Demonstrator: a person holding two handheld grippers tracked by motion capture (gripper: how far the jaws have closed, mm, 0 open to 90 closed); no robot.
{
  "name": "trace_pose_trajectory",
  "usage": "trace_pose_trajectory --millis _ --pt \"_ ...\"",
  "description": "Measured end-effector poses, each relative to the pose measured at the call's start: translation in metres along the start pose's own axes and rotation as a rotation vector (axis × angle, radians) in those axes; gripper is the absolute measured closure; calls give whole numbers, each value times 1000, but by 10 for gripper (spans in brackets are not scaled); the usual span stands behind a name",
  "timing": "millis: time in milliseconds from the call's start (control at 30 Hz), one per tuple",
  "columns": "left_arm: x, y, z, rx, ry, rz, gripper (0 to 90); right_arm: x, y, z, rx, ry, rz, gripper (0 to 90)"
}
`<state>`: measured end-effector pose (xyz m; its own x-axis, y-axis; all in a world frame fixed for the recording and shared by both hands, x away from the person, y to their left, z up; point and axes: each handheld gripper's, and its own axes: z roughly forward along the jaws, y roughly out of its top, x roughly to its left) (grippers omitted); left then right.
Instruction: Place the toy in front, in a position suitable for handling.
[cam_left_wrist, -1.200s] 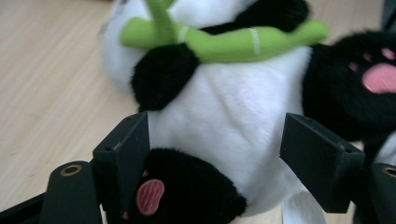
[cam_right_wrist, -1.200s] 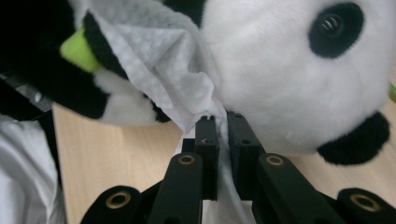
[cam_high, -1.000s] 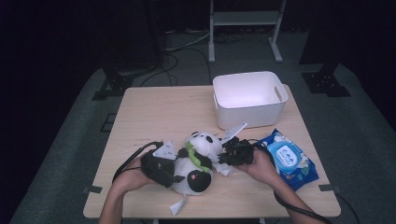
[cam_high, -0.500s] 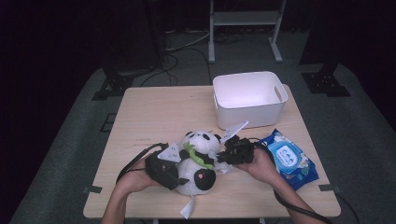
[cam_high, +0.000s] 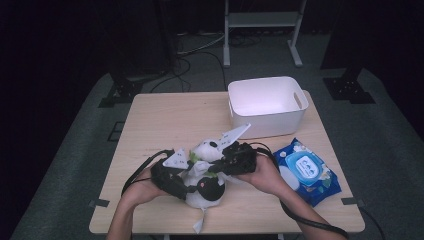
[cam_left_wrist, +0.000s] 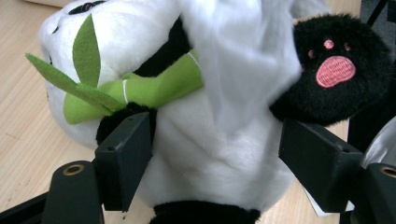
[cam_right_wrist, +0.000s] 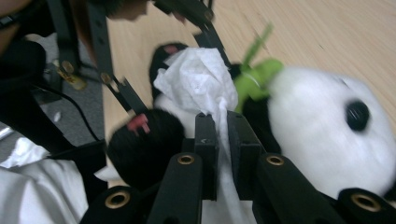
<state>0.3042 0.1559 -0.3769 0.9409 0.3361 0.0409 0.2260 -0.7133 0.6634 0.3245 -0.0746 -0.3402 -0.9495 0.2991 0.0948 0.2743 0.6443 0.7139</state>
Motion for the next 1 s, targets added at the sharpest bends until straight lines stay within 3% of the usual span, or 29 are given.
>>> trace_pose_trajectory --millis 133,233,467,767,1000 --pt "0 -1 -3 -2 -2 0 241 6 14 13 19 23 -22 832" --pt "1 -3 -7 -4 0 3 241 6 19 24 50 32 -13 832" --pt "2 -4 -16 -26 15 -1 240 4 9 39 145 59 2 836" --pt "6 -3 -19 -62 48 -26 240 1 -15 25 201 65 25 836" --pt "8 -3 -19 -119 8 -48 239 0 -28 18 201 69 38 836"
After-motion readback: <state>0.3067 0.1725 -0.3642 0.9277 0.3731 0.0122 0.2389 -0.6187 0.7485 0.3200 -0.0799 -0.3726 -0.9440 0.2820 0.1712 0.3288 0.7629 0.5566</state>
